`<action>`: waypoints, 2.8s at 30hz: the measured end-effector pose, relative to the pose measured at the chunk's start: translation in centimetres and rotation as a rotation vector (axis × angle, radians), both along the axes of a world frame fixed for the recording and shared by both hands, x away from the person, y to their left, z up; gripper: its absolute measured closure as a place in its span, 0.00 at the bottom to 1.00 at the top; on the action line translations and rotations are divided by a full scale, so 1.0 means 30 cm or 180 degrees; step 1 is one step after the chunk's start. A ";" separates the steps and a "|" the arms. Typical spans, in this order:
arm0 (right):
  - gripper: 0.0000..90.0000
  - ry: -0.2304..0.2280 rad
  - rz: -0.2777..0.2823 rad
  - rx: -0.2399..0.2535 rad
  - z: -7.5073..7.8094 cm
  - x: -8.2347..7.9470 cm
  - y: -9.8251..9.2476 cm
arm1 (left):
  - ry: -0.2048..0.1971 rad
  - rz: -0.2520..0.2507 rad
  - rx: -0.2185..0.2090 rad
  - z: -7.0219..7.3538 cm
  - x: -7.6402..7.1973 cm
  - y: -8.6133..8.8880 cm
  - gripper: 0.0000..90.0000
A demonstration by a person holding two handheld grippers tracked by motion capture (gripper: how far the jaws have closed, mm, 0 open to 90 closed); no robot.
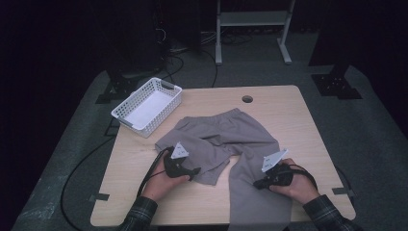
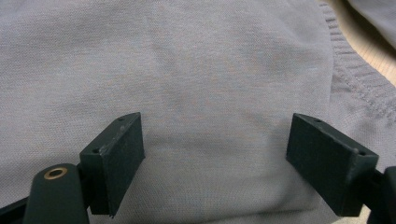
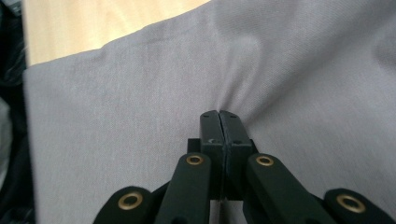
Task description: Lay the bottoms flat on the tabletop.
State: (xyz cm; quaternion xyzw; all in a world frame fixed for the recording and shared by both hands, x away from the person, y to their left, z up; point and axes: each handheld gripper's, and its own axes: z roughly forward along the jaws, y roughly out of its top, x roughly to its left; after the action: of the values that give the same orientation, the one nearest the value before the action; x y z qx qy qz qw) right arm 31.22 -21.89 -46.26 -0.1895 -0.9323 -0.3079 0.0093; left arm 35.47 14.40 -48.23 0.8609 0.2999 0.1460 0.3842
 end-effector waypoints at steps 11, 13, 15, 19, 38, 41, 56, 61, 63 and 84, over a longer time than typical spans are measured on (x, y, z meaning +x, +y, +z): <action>0.99 0.0163 0.0287 -0.0015 0.000 -0.085 -0.019 | 0.0004 0.0009 -0.0006 0.000 -0.001 -0.001 0.20; 0.99 0.0199 0.0317 -0.0027 0.001 -0.096 -0.028 | 0.0002 0.0008 -0.0009 -0.001 -0.001 0.000 0.20; 0.99 0.0228 0.0357 -0.0057 0.003 -0.105 -0.040 | 0.0005 0.0011 -0.0010 0.000 -0.001 -0.001 0.20; 0.99 0.0258 0.0301 -0.0117 0.008 -0.121 -0.070 | 0.0003 0.0007 -0.0009 0.000 -0.001 0.000 0.20; 0.72 -0.0495 -0.0021 0.0442 0.098 -0.048 -0.022 | 0.0001 0.0007 0.0008 0.000 0.001 -0.003 0.20; 0.69 -0.0485 0.0032 0.0402 0.081 -0.025 0.034 | 0.0002 0.0006 0.0005 0.000 0.001 -0.002 0.20; 0.64 -0.0216 0.0528 0.0092 0.002 -0.024 0.191 | 0.0020 -0.0033 0.0033 0.004 -0.004 0.001 0.20; 0.61 -0.0420 0.0255 0.0254 0.014 0.009 0.165 | 0.0049 -0.0067 0.0050 0.041 -0.029 -0.015 0.25; 0.61 -0.0438 0.0153 0.0264 0.011 0.022 0.156 | -0.0046 -0.0096 0.0001 0.070 -0.047 -0.030 0.26; 0.60 -0.0548 -0.0214 0.0272 -0.006 0.047 0.096 | 0.0186 -0.0498 -0.0047 0.064 -0.197 -0.165 0.48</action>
State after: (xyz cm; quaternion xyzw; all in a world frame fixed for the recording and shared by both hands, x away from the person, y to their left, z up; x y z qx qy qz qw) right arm 32.61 -19.02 -46.44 -0.1929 -0.9088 -0.3628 -0.0731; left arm 29.55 9.47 -46.31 0.8827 0.2438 0.0882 0.3918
